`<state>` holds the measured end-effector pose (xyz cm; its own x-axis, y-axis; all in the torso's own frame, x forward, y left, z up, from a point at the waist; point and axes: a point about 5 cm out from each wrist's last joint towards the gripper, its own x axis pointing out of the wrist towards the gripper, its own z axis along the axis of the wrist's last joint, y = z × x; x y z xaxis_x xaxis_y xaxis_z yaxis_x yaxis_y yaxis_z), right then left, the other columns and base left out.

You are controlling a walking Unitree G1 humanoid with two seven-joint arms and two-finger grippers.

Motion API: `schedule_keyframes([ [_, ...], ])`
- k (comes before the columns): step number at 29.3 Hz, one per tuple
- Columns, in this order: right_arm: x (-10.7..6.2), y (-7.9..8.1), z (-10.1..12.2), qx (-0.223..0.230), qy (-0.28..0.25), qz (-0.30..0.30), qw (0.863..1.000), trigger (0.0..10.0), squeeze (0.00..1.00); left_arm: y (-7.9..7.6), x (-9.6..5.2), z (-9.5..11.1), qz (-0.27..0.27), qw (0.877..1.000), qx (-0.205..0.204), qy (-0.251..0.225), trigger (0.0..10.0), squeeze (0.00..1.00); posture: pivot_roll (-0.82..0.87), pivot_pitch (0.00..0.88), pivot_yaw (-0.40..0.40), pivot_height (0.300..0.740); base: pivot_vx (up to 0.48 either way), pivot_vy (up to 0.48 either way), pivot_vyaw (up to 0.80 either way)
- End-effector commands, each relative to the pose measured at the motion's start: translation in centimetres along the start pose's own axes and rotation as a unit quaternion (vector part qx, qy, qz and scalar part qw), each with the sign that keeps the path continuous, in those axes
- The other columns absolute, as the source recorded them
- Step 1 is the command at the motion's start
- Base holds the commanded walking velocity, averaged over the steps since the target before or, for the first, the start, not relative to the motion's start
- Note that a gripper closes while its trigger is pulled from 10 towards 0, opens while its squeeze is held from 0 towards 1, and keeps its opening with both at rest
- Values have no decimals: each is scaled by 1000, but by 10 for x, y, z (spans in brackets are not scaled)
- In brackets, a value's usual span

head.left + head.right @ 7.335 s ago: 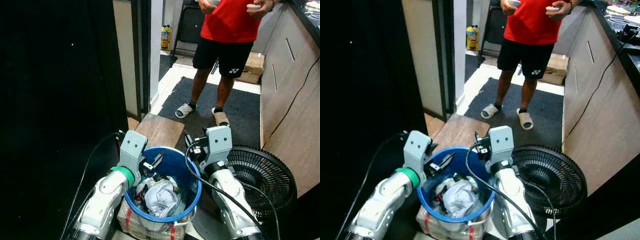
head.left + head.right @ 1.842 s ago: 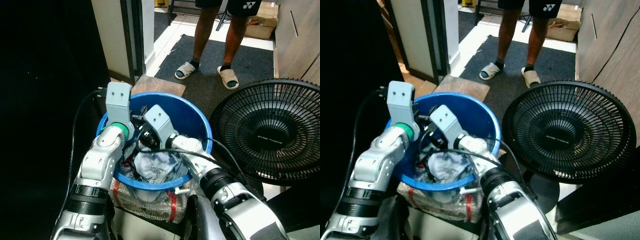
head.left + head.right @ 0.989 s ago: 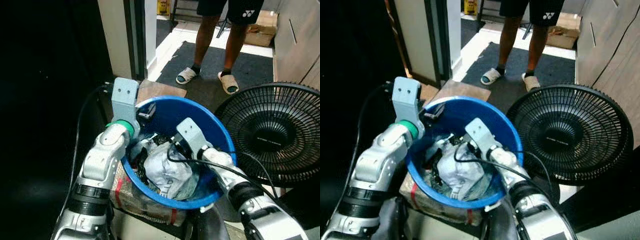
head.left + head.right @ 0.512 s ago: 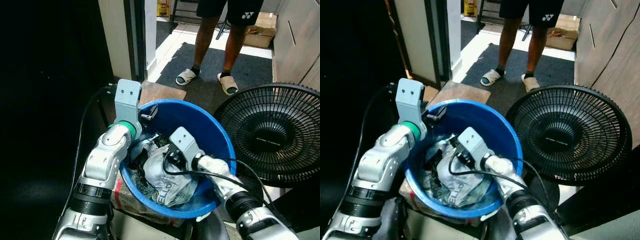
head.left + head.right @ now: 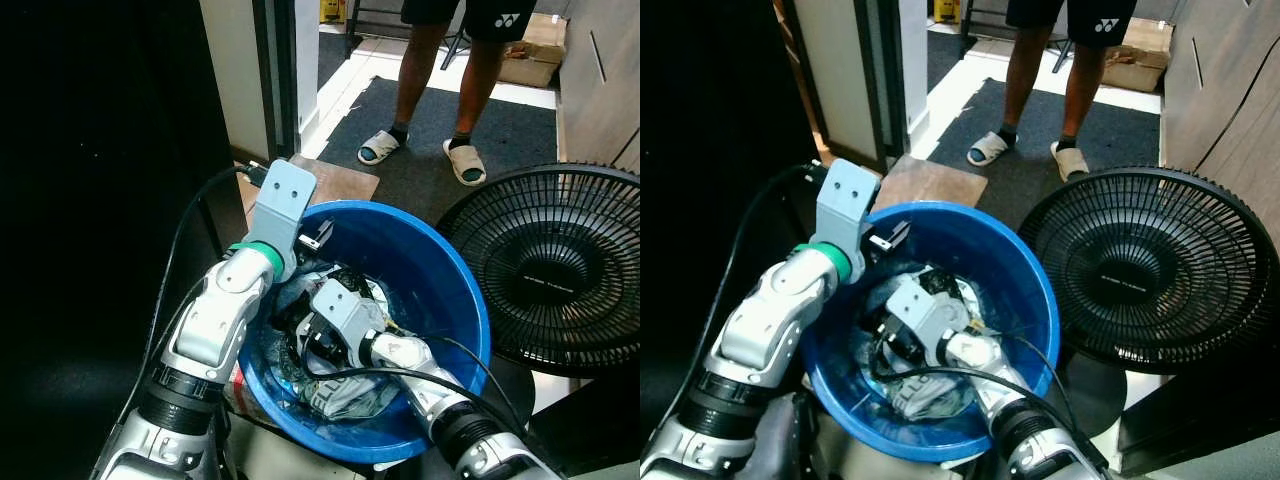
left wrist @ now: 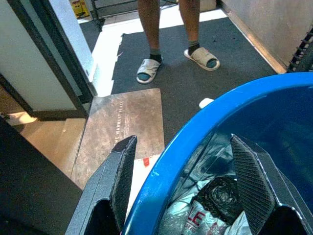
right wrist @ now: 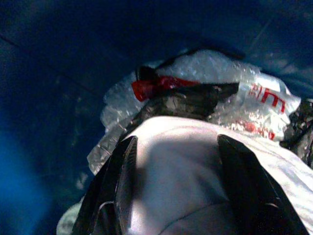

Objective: Clothes washing

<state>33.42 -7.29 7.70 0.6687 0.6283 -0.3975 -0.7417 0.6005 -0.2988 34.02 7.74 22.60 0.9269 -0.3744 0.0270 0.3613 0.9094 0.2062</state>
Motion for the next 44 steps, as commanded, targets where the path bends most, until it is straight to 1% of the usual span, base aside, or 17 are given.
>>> schedule_keyframes([
  [1, -10, 8, -33, 7, 61, 25, 998, 10000, 0, 6, -2, -18, 12, 999, 0, 45, 10000, 0, 78, 187, 74, 400, 0, 0, 0],
  [4, -12, 10, -37, -6, 74, 38, 997, 10000, 0, 5, -2, -17, 8, 999, 1, 45, 10000, 0, 77, 187, 75, 400, 0, 0, 0],
  [6, -17, 5, -41, -32, 91, 38, 995, 10000, 0, 4, -2, -16, 4, 999, 1, 44, 10000, 0, 74, 184, 77, 400, 0, 0, 0],
  [9, -19, 3, -42, -41, 97, 36, 994, 10000, 0, 4, -2, -16, 3, 999, 2, 43, 10000, 0, 74, 184, 77, 400, 0, 0, 0],
  [10, -24, -4, -46, -64, 113, 27, 991, 10000, 0, 2, -2, -16, 0, 999, 2, 43, 10000, 0, 73, 184, 78, 400, 0, 0, 0],
  [11, -24, -4, -46, -64, 113, 27, 991, 10000, 0, 2, -2, -16, 0, 999, 2, 43, 10000, 0, 73, 184, 78, 400, 0, 0, 0],
  [13, -32, -15, -53, -94, 137, 13, 986, 10000, 0, 0, -2, -16, -5, 999, 1, 44, 10000, 0, 66, 183, 82, 400, 0, 0, 0],
  [21, -44, -21, -63, -112, 157, 30, 981, 10000, 0, -3, -1, -16, -13, 999, 0, 45, 10000, 0, 63, 183, 92, 400, 0, 0, 0],
  [22, -47, -19, -66, -116, 162, 44, 979, 10000, 59, -4, -1, -16, -15, 999, 1, 46, 10000, 0, 63, 183, 94, 400, 0, 0, 0],
  [23, -48, -18, -68, -119, 165, 51, 978, 10000, 306, -4, -1, -16, -17, 999, 1, 46, 10000, 0, 63, 183, 94, 400, 0, 0, 0],
  [24, -48, -18, -68, -119, 165, 51, 978, 10000, 306, -4, -1, -16, -17, 999, 1, 46, 10000, 0, 63, 183, 94, 400, 0, 0, 0],
  [25, -49, -17, -69, -116, 166, 49, 978, 10000, 1000, -4, -1, -16, -18, 999, 2, 47, 10000, 0, 67, 186, 97, 400, 0, 0, 0],
  [28, -48, -17, -69, -104, 161, 49, 980, 10000, 1000, -4, -1, -16, -18, 999, 3, 48, 10000, 0, 67, 186, 97, 400, 0, 0, 0],
  [33, -46, -8, -64, -81, 135, 84, 984, 10000, 1000, -4, -1, -16, -17, 999, 3, 48, 10000, 0, 70, 187, 97, 400, 0, 0, 0],
  [37, -45, 5, -50, -37, 73, 140, 987, 10000, 1000, -4, -2, -16, -16, 999, 3, 49, 10000, 0, 75, 188, 97, 400, 0, 0, 0],
  [39, -46, 10, -42, -21, 46, 169, 984, 10000, 1000, -4, -2, -16, -15, 999, 3, 49, 10000, 0, 74, 190, 96, 400, 0, 0, 0],
  [44, -47, 15, -47, -15, 60, 191, 980, 10000, 1000, -4, -1, -16, -15, 999, 3, 49, 10000, 0, 72, 190, 96, 400, 0, 0, 0],
])
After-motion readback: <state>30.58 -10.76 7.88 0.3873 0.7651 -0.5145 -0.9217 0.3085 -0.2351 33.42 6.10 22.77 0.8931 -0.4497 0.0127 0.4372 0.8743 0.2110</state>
